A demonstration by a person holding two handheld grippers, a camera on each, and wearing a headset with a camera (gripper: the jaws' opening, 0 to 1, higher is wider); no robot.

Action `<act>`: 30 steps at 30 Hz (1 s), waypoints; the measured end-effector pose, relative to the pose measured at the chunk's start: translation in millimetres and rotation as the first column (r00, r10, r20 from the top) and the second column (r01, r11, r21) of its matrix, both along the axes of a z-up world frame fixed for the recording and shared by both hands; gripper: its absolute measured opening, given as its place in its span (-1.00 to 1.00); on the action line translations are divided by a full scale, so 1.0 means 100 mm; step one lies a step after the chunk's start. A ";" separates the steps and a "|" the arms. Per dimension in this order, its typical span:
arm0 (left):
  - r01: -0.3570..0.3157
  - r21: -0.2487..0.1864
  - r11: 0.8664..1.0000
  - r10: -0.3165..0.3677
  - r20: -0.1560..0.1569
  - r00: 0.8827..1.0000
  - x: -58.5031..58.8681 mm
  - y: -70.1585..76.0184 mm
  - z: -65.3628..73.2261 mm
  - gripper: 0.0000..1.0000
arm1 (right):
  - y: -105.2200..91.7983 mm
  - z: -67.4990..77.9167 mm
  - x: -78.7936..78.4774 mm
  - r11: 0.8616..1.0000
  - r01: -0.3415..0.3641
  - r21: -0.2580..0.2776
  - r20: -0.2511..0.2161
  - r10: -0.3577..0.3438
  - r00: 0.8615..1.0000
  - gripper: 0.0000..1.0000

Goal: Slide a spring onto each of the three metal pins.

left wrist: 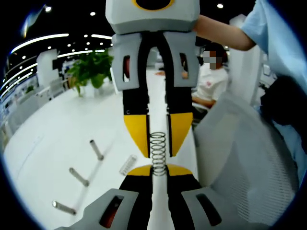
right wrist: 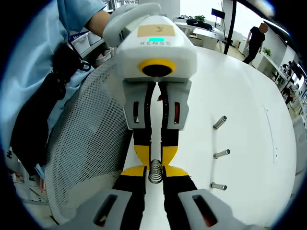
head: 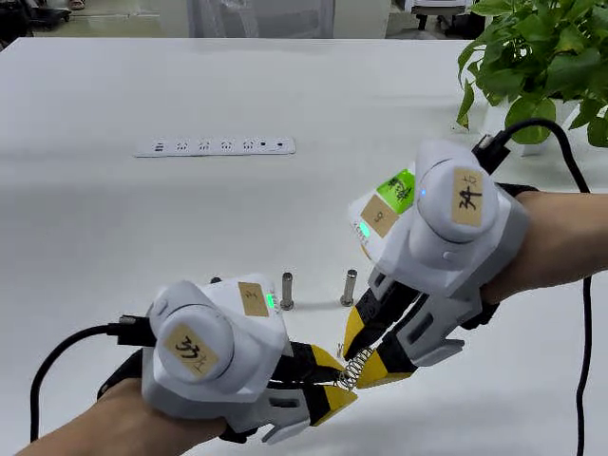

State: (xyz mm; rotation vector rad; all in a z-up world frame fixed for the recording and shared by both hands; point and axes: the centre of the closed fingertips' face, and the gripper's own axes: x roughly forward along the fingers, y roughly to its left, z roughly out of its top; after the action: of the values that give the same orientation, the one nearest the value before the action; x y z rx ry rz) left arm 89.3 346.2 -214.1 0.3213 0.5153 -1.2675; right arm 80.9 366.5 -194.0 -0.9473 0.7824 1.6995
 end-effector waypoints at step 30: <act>-0.022 -0.067 0.998 0.021 -0.013 1.000 -0.01 -0.10 0.08 -0.80 | -0.08 -0.03 0.00 0.999 0.003 -0.033 -0.029 -0.004 1.000 -0.75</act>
State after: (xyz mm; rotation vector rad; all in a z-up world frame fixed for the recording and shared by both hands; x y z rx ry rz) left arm 88.7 336.7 -205.6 0.2515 0.4841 -1.2640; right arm 80.6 358.8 -196.8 -0.9446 0.8329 1.7056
